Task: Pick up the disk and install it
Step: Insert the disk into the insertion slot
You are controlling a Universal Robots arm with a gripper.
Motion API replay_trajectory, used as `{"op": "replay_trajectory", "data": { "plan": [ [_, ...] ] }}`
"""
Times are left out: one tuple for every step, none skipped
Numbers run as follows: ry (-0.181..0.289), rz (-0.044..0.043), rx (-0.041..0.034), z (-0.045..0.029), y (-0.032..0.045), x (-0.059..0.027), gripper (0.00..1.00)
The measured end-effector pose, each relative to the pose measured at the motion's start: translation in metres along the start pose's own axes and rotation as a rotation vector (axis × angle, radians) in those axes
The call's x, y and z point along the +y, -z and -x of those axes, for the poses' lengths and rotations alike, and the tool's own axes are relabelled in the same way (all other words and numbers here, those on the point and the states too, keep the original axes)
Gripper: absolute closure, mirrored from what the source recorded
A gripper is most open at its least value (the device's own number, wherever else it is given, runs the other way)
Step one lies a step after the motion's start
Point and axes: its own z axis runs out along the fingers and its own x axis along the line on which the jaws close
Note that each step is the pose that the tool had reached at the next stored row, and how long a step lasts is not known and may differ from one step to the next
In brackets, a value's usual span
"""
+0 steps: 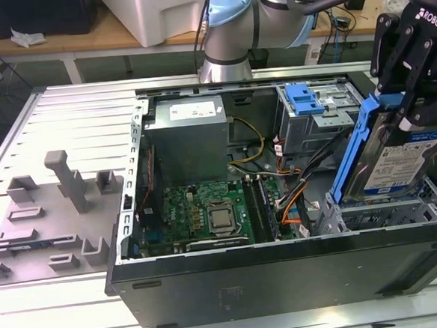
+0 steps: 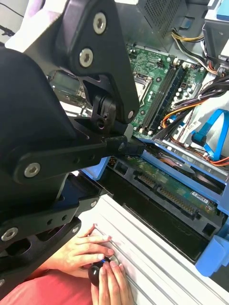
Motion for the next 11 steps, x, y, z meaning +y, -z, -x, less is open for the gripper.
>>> {"op": "replay_trajectory", "data": {
  "plan": [
    [0.0, 0.0, -0.0001, 0.0, -0.0003, 0.0, 0.63],
    [0.0, 0.0, -0.0001, 0.0, -0.0005, 0.0, 0.63],
    [0.0, 0.0, -0.0002, 0.0, -0.0008, 0.0, 0.63],
    [0.0, 0.0, -0.0001, 0.0, -0.0011, -0.0001, 0.63],
    [0.0, 0.0, 0.0, 0.0, -0.0016, -0.0001, 0.63],
    [0.0, 0.0, 0.0, 0.0, -0.0019, -0.0001, 0.63],
    [0.0, 0.0, -0.0001, 0.0, -0.0022, -0.0001, 0.63],
    [0.0, 0.0001, 0.0, 0.0, -0.0025, -0.0001, 0.63],
    [0.0, 0.0, -0.0001, 0.0, -0.0029, -0.0001, 0.63],
    [0.0, 0.0, 0.0, 0.0, -0.0032, -0.0001, 0.63],
    [0.0, 0.0, -0.0001, 0.0, -0.0038, -0.0002, 0.63]
  ]
}}
